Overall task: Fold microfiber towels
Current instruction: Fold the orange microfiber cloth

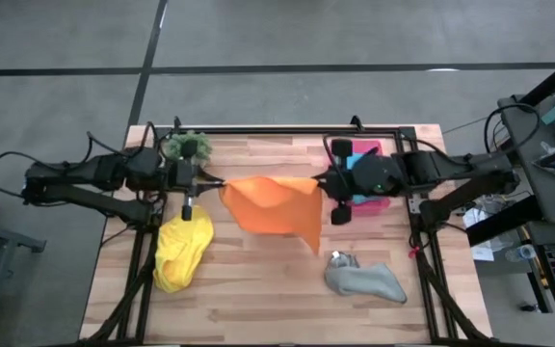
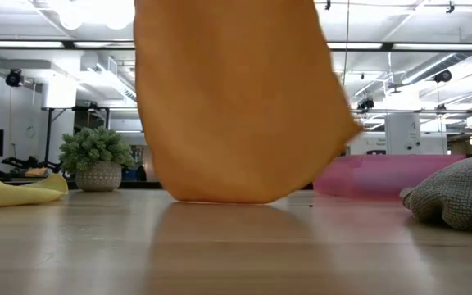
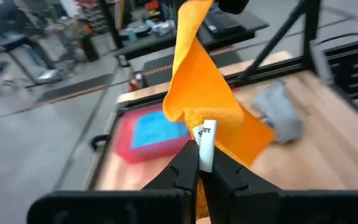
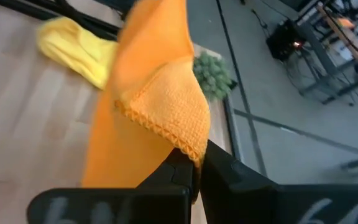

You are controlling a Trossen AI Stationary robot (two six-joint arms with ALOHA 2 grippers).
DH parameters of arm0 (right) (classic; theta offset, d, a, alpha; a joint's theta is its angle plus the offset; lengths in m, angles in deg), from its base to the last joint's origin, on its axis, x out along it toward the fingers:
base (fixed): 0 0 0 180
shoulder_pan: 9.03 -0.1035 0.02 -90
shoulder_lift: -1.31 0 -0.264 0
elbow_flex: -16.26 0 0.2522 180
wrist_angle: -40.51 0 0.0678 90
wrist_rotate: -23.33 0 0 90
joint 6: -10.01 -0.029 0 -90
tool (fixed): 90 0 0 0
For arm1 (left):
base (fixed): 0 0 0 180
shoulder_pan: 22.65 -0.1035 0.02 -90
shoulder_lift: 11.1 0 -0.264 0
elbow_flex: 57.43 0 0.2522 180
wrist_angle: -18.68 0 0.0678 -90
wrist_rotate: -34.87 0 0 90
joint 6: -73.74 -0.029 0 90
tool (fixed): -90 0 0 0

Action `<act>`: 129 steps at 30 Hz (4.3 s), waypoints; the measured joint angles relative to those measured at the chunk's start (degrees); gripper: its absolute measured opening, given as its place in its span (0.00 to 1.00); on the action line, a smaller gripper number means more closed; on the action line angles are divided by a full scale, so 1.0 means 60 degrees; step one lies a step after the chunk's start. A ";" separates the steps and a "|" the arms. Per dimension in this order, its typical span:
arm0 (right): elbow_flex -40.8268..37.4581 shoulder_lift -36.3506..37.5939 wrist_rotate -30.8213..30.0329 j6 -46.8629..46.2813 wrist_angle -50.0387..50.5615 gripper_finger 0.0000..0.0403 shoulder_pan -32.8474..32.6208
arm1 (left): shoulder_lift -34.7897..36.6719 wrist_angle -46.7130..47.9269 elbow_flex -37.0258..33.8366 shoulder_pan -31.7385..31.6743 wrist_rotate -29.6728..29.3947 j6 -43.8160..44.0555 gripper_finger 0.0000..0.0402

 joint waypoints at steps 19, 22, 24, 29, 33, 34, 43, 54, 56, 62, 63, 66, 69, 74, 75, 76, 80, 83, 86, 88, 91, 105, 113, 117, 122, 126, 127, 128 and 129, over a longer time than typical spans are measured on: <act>-0.0077 -0.0311 0.1820 0.0100 0.0480 0.02 0.1184 | -0.0530 0.1847 0.1200 0.0000 0.0187 -0.1566 0.00; -0.0373 -0.0440 0.3005 -0.0483 0.0823 0.02 0.0850 | -0.0992 0.1962 0.1200 0.0220 0.1291 -0.1299 0.00; -0.0688 -0.0529 0.3520 -0.0766 0.0811 0.02 0.0554 | -0.1352 0.1976 0.1200 0.0487 0.1510 -0.1103 0.00; -0.1722 -0.0842 0.3849 -0.1560 0.0143 0.02 -0.0278 | -0.2374 0.2318 0.1185 0.1228 0.1528 -0.0842 0.00; -0.2573 -0.1198 0.3827 -0.2143 -0.0446 0.02 -0.0820 | -0.3172 0.2368 0.1185 0.1741 0.1567 -0.0203 0.00; -0.2772 -0.1274 0.3831 -0.2275 -0.0552 0.02 -0.0923 | -0.3356 0.2378 0.1185 0.1838 0.1572 -0.0034 0.00; -0.4023 -0.1955 0.5071 -0.3648 -0.2009 0.02 -0.1261 | -0.5372 0.2151 0.1185 0.2356 0.2533 0.1131 0.00; -0.5088 -0.2092 0.6819 -0.5229 -0.3139 0.15 -0.1250 | -0.7541 0.1825 0.1185 0.2385 0.3973 0.2195 0.01; -0.5163 -0.2091 0.6820 -0.5362 -0.3160 0.21 -0.1248 | -0.7753 0.1815 0.1185 0.2377 0.4540 0.2213 0.05; -0.5133 -0.2078 0.6777 -0.4915 -0.2987 0.38 -0.1103 | -0.7754 0.1782 0.1185 0.2233 0.4801 0.2451 0.21; -0.5113 -0.2078 0.6741 -0.4783 -0.2946 0.39 -0.1059 | -0.7719 0.1789 0.1185 0.2203 0.4800 0.2477 0.25; -0.5119 -0.2074 0.6631 -0.4557 -0.2892 0.43 -0.0869 | -0.7606 0.1881 0.1185 0.2187 0.4741 0.2605 0.35; -0.5185 -0.2074 0.6120 -0.4335 -0.2895 0.44 -0.0657 | -0.7523 0.2036 0.1185 0.2089 0.4503 0.2029 0.45; -0.5375 -0.2074 0.4467 -0.3914 -0.2921 0.37 -0.0350 | -0.7411 0.2079 0.1184 0.1842 0.2553 0.1070 0.49; -0.5418 -0.2074 0.4072 -0.3910 -0.2925 0.35 -0.0285 | -0.7415 0.2075 0.1175 0.1756 0.2243 0.0905 0.48; -0.5459 -0.2074 0.3723 -0.3910 -0.2926 0.32 -0.0210 | -0.7415 0.2073 0.1159 0.1650 0.1986 0.0734 0.47; -0.5622 -0.2074 0.2889 -0.3877 -0.2932 0.22 0.0147 | -0.7446 0.1398 0.0781 0.1053 0.1742 0.0373 0.38; -0.5703 -0.2077 0.2728 -0.3756 -0.2929 0.14 0.0473 | -0.7448 0.0194 0.0170 0.0548 0.1738 0.0375 0.30; -0.5748 -0.2085 0.2724 -0.3679 -0.2952 0.09 0.0792 | -0.7448 -0.0909 -0.0530 0.0129 0.1735 0.0429 0.21; -0.5769 -0.2085 0.2718 -0.3625 -0.3044 0.09 0.1021 | -0.7448 -0.1742 -0.0982 -0.0071 0.1702 0.0431 0.16; -0.5864 -0.2085 0.2725 -0.3431 -0.3208 0.12 0.1354 | -0.7452 -0.2623 -0.1545 -0.0256 0.1407 0.0433 0.08; -0.6835 -0.2088 0.2736 -0.2646 -0.5236 0.41 0.2225 | -0.7455 -0.4170 -0.2919 -0.0428 -0.0135 0.0448 0.00; -0.7449 -0.2195 0.2725 -0.2734 -0.6050 0.43 0.2360 | -0.7455 -0.4482 -0.3294 -0.0712 -0.0322 0.0967 0.00; -0.7489 -0.2810 0.2724 -0.2696 -0.6422 0.43 0.2366 | -0.7455 -0.4776 -0.3565 -0.0748 -0.0327 0.1012 0.00; -0.7031 -0.3480 0.2243 -0.2640 -0.6000 0.43 0.2359 | -0.7455 -0.4863 -0.3727 -0.0748 -0.0327 0.1302 0.00; -0.6774 -0.3627 0.2261 -0.2469 -0.5645 0.35 0.2356 | -0.7455 -0.4846 -0.3780 -0.0748 -0.0327 0.1431 0.00; -0.6720 -0.3637 0.2262 -0.2435 -0.5562 0.32 0.2355 | -0.7455 -0.4860 -0.3780 -0.0748 -0.0327 0.1434 0.00; -0.6671 -0.3640 0.2254 -0.2427 -0.5439 0.28 0.2356 | -0.7455 -0.4856 -0.3780 -0.0748 -0.0327 0.1431 0.00; -0.6626 -0.3641 0.2243 -0.2420 -0.5351 0.23 0.2359 | -0.7455 -0.4849 -0.3780 -0.0748 -0.0327 0.1431 0.00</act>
